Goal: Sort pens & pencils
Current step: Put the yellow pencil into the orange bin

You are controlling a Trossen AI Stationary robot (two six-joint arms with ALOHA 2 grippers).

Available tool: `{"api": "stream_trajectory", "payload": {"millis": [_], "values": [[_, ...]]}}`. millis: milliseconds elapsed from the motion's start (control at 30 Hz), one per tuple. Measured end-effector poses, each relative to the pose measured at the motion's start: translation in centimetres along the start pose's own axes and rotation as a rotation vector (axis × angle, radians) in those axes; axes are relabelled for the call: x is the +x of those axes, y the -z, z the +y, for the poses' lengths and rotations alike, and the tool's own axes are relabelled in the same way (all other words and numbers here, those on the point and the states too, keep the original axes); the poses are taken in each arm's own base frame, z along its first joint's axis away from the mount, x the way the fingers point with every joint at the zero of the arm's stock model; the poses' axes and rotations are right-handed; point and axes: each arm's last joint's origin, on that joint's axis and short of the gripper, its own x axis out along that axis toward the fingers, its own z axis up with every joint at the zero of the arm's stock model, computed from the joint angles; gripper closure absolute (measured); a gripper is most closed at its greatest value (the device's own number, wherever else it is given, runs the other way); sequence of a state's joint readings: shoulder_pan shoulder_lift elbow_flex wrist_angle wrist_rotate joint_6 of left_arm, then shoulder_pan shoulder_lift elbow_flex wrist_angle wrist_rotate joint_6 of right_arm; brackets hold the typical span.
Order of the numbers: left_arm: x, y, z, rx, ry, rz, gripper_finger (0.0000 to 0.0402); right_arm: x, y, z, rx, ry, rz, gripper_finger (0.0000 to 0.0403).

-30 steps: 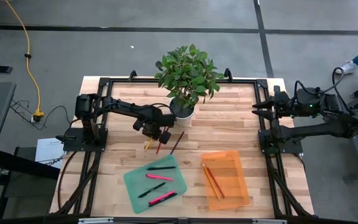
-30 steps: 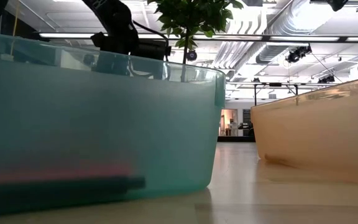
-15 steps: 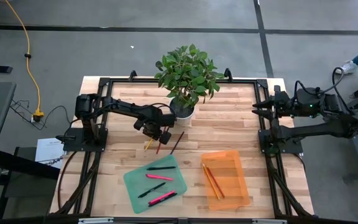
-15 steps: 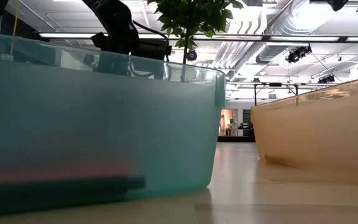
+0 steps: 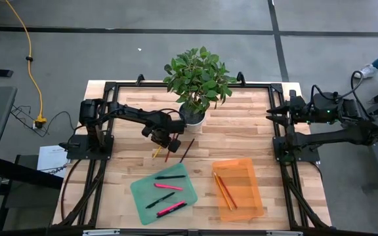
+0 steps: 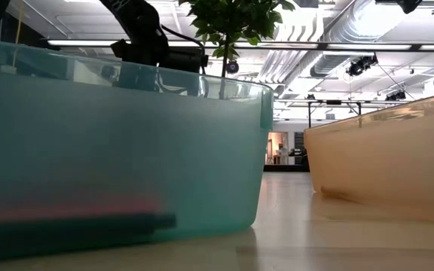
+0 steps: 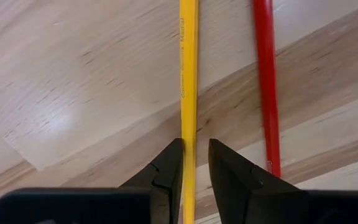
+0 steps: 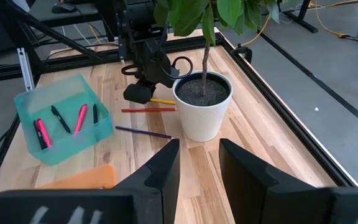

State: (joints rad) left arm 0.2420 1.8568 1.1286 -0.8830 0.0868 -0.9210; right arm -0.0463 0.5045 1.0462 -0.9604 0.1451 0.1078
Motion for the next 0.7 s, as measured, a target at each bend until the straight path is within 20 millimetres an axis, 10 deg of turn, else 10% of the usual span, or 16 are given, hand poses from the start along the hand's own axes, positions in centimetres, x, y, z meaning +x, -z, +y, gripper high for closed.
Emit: {"api": "stream_trajectory", "payload": {"millis": [700], "values": [[0.87,0.28,0.35,-0.03,0.043,0.029,0.0337,0.0,0.0,0.0,0.007,-0.001,0.0,0.0299]]}}
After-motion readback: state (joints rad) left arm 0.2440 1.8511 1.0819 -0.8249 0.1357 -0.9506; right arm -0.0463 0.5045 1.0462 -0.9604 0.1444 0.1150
